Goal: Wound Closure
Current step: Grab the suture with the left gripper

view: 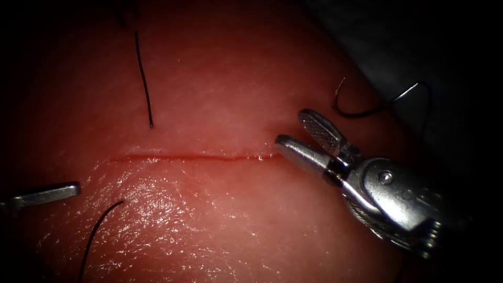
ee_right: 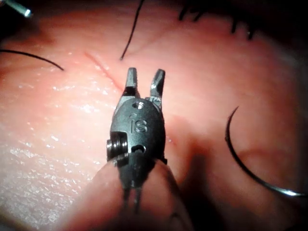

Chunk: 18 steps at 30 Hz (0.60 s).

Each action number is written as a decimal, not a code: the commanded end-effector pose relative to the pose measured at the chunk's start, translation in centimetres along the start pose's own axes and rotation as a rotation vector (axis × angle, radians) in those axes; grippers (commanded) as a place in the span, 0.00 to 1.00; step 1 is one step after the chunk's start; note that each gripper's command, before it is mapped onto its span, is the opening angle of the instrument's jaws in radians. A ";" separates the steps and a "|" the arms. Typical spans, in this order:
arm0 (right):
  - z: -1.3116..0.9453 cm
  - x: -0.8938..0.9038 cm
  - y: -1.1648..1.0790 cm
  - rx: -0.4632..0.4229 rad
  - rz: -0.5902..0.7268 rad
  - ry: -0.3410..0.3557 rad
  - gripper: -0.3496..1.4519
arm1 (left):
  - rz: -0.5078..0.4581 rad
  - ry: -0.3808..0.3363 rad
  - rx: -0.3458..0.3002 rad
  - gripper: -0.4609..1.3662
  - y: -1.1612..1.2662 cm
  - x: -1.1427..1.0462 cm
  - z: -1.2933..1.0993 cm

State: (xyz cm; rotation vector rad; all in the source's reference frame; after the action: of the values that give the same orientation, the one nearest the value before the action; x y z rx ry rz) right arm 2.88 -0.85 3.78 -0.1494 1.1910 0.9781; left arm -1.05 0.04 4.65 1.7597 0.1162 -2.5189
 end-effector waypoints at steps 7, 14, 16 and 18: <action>0.01 -0.01 0.01 0.000 -0.002 0.001 0.51 | 0.035 0.004 0.012 0.74 0.15 0.21 0.14; 0.00 -0.02 0.00 0.001 -0.002 0.002 0.53 | 0.060 0.011 0.006 0.72 0.20 0.28 0.19; 0.00 -0.02 -0.01 0.001 -0.002 0.002 0.54 | 0.062 0.011 0.006 0.68 0.19 0.24 0.19; 0.00 -0.02 -0.01 0.001 -0.002 0.002 0.54 | 0.066 0.009 0.008 0.66 0.20 0.19 0.22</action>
State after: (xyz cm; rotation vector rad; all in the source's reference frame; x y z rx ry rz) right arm 2.89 -0.87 3.80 -0.1523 1.1918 0.9775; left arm -1.30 -0.19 4.56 1.7482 0.0451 -2.4692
